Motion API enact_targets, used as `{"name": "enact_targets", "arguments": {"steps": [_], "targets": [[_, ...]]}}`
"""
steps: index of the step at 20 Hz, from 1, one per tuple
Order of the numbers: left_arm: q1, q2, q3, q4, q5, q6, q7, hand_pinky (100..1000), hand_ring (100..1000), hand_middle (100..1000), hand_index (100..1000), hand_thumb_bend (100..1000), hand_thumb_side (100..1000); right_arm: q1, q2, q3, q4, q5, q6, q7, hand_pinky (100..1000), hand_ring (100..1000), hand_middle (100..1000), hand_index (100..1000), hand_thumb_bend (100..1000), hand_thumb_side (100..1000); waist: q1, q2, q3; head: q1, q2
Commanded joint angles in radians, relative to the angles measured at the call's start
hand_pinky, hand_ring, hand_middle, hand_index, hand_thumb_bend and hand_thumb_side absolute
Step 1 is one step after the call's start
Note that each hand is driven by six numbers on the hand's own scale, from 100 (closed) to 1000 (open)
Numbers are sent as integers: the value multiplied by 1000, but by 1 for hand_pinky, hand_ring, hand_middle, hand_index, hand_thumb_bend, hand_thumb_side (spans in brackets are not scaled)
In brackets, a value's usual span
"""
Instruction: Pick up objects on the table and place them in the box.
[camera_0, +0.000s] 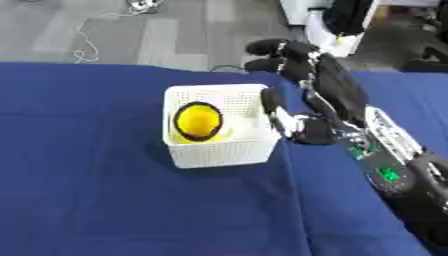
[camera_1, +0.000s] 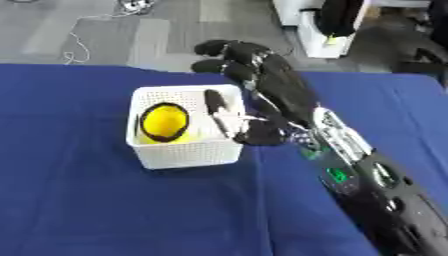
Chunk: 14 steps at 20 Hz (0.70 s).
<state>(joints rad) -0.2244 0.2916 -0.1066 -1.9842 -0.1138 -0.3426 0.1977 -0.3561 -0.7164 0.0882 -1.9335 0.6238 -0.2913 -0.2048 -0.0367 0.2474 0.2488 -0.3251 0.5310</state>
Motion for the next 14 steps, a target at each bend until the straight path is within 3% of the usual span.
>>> {"name": "enact_targets", "arguments": {"steps": [1, 4, 6, 8, 12, 14], "targets": [[0, 66, 17, -16, -2, 18, 4, 960, 779, 817, 856, 100, 759, 76, -44, -65, -61, -178, 22, -41, 566, 713, 802, 807, 100, 1000, 5, -33, -19, 35, 3], [0, 118, 16, -16, -5, 20, 4, 961, 780, 819, 858, 100, 759, 188, -32, -117, -66, -316, -25, -129, 541, 691, 799, 809, 100, 1000, 3, -48, -53, 58, -7], [-2, 150, 14, -16, -6, 16, 4, 962, 782, 823, 863, 100, 758, 269, -4, -139, -66, -404, -80, -204, 536, 683, 804, 835, 144, 1000, -1, -55, -78, 76, -17], [-4, 177, 10, -16, -7, 5, 1, 964, 784, 829, 870, 100, 759, 349, 51, -157, -66, -470, -151, -269, 538, 678, 800, 843, 100, 1000, -3, -58, -103, 88, -29], [-4, 196, -3, -16, -16, -36, -8, 963, 783, 828, 869, 100, 761, 487, 241, -194, -67, -458, -289, -357, 529, 660, 789, 840, 108, 1000, -9, -50, -138, 93, -49], [8, 184, -2, -16, -16, -48, -7, 962, 781, 826, 867, 100, 763, 541, 354, -200, -67, -417, -328, -388, 519, 649, 784, 840, 110, 1000, -13, -46, -151, 91, -55]]}}
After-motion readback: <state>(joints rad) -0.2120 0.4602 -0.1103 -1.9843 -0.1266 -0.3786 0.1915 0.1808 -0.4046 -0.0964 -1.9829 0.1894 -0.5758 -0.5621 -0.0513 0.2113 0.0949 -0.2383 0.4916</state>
